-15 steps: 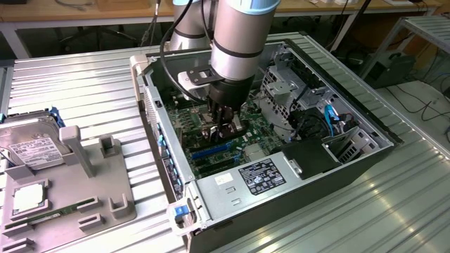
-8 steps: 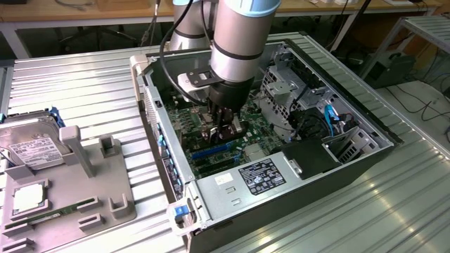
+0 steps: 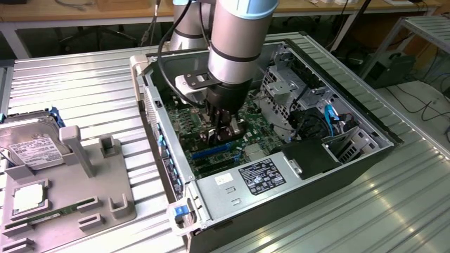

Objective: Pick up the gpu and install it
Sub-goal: 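Insert the gpu into the slot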

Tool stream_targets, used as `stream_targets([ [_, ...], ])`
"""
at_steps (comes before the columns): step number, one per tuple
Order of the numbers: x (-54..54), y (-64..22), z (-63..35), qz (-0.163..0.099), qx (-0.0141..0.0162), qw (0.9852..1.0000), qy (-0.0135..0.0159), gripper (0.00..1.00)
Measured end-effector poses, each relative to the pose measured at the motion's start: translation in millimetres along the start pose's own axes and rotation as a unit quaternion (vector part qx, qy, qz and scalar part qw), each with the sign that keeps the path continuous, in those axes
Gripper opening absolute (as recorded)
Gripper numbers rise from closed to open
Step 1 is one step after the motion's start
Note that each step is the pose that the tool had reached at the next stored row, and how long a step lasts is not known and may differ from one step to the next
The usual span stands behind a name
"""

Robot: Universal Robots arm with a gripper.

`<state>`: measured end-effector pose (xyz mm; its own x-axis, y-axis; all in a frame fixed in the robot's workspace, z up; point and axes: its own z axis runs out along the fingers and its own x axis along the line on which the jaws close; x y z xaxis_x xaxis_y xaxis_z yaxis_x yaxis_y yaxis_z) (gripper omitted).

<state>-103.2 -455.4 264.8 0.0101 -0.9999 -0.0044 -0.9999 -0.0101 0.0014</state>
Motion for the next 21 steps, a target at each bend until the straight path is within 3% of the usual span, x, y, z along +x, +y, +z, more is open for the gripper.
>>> stream_targets([
  [21,0.0,5.8,13.3,-0.002,-0.0001,1.0,0.0,0.28],
])
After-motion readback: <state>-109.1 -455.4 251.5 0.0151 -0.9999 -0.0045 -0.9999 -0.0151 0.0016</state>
